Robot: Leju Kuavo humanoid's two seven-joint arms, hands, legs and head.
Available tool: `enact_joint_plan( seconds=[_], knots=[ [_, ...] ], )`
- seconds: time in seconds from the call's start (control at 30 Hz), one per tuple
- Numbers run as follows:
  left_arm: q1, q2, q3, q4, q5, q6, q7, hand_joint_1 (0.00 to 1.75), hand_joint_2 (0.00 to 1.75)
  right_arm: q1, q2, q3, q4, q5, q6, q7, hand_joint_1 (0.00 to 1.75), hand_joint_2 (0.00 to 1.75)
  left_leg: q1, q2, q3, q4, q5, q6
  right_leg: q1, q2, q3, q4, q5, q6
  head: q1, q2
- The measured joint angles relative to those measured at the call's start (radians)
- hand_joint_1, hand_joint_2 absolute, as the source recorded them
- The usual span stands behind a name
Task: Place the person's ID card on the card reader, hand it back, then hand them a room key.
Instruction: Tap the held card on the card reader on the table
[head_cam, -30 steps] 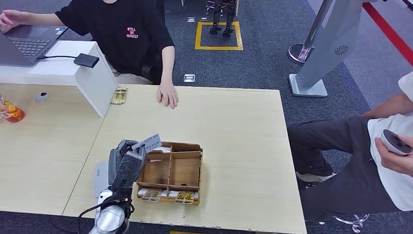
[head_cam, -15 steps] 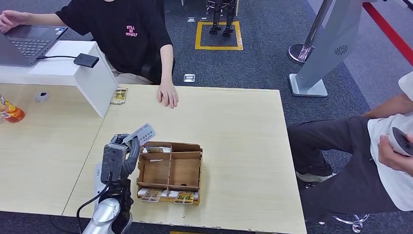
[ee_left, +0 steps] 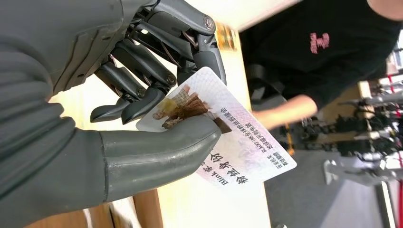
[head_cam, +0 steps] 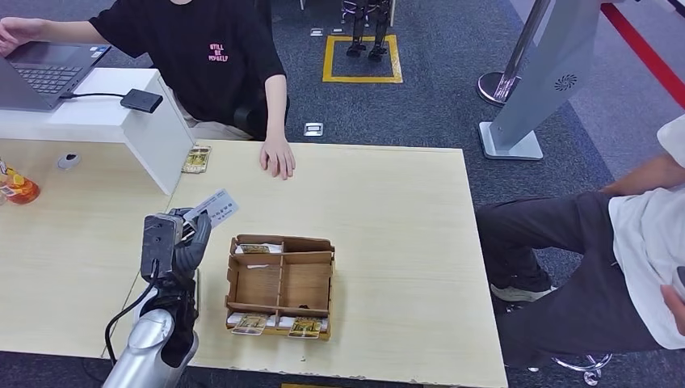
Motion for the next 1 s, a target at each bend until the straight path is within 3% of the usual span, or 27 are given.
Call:
enact_joint_plan(
  seconds=[0.2,0.43,0.7,1.0],
  knots=[
    [-0.002,0.079,0.06,0.0,-0.01,-0.011,0.026,1.75,1.75,0.012,0.0,0.0,0.063,-0.013,-0.006,-0.018,0.0,0.0,0.0,0.0,-0.001,-0.001,0.0,0.0,0.0,0.0,0.0,0.0,0.0,0.0,0.0,0.0],
    [0.01,0.123,0.094,0.0,-0.018,-0.008,0.034,1.75,1.75,0.013,0.0,-0.001,0.087,-0.025,-0.003,-0.023,0.0,0.0,0.0,0.0,-0.001,0.0,0.0,0.0,0.0,0.0,0.0,0.0,0.0,0.0,0.0,0.0],
    [0.091,0.185,0.136,-0.025,-0.08,-0.023,0.059,1.75,1.75,0.024,0.0,-0.014,0.097,-0.052,0.01,-0.035,0.0,0.0,0.0,0.0,-0.001,0.0,0.0,0.0,0.0,0.0,0.0,0.0,0.0,0.0,0.0,0.0],
    [0.197,0.276,0.166,-0.084,-0.199,-0.128,0.117,1.75,1.75,0.038,-0.002,-0.027,0.098,-0.074,0.027,-0.036,0.0,0.0,0.0,0.0,-0.001,-0.001,0.0,0.0,0.0,0.0,-0.001,0.0,-0.001,-0.001,0.0,0.0]
  ],
)
